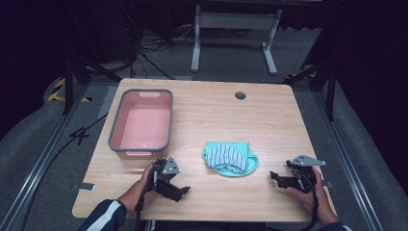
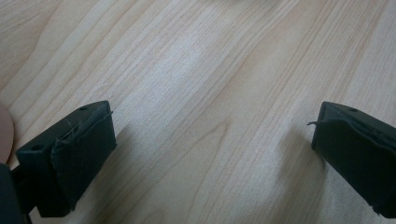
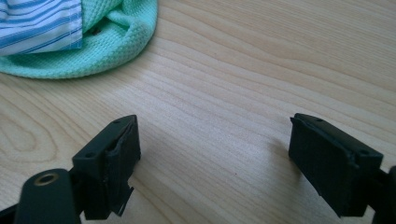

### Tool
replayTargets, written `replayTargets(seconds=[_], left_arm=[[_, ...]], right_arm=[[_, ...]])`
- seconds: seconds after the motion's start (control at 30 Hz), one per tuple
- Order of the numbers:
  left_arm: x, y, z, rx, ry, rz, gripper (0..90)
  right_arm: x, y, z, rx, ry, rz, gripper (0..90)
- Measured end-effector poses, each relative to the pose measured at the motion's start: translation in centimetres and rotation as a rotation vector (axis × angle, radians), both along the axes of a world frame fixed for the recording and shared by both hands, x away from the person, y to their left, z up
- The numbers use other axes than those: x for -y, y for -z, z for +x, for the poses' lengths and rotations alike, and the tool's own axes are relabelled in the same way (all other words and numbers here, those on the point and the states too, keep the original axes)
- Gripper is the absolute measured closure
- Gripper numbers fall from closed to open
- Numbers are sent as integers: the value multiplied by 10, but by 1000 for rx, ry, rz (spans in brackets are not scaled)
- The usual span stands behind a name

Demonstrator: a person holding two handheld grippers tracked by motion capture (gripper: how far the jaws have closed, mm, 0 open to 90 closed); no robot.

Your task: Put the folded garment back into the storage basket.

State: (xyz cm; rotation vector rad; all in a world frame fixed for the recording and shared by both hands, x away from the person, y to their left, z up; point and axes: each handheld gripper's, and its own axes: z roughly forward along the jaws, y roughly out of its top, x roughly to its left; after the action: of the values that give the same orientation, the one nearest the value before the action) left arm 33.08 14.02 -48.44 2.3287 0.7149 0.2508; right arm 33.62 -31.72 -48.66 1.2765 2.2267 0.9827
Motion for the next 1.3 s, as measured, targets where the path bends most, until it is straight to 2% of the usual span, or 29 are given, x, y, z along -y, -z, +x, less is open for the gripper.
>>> replayTargets(seconds=[0.43, 0.5, 0.57, 0.67, 0.7, 0.77, 0.83, 0.87, 0.9, 0.97, 1.0, 1.1, 1.17, 1.2, 1.23, 1.27, 1.3], left_arm=[[-2, -1, -2, -2, 3, 2, 5], [-4, -1, -3, 11, 41, -5, 36], [-2, -2, -2, 13, 44, -2, 53], [4, -5, 2, -10, 48, 20, 83], [6, -7, 3, -9, 70, 31, 110], [12, -10, 4, 28, 76, 51, 180], [19, -14, 6, 28, 96, 63, 198], [22, -17, 7, 34, 105, 36, 219], [25, -20, 8, 43, 105, 36, 224], [28, -25, 11, 49, 106, 25, 234], [36, -32, 15, 66, 91, 11, 236], [44, -37, 19, 89, 65, -3, 286], [51, -40, 24, 97, 61, -45, 301], [59, -41, 30, 124, 38, -24, 312], [59, -41, 30, 124, 38, -24, 315], [65, -41, 37, 104, 19, -47, 317], [67, -40, 42, 103, 13, -46, 317]], right_arm=[[-1, 0, 2, -5, -1, -4, 157], [-2, 0, 2, -6, 0, -6, 157], [-1, -1, 2, -10, -1, -7, 158], [-1, -3, 3, -24, 0, -15, 170], [-2, -3, 3, -28, -3, -14, 190], [-3, -5, 4, -37, -13, 11, 214], [-3, -8, 4, -33, -23, 39, 245], [-4, -12, 3, -25, -36, 50, 270], [-6, -16, 2, -15, -55, 75, 290], [-7, -18, 2, -8, -62, 79, 306], [-13, -25, 4, 15, -78, 83, 345], [-21, -32, 8, 31, -88, 68, 384], [-24, -34, 9, 32, -92, 68, 389], [-32, -37, 13, 43, -110, 58, 386], [-32, -37, 13, 43, -110, 58, 386], [-37, -39, 17, 46, -120, 63, 381], [-39, -39, 19, 45, -122, 64, 381]])
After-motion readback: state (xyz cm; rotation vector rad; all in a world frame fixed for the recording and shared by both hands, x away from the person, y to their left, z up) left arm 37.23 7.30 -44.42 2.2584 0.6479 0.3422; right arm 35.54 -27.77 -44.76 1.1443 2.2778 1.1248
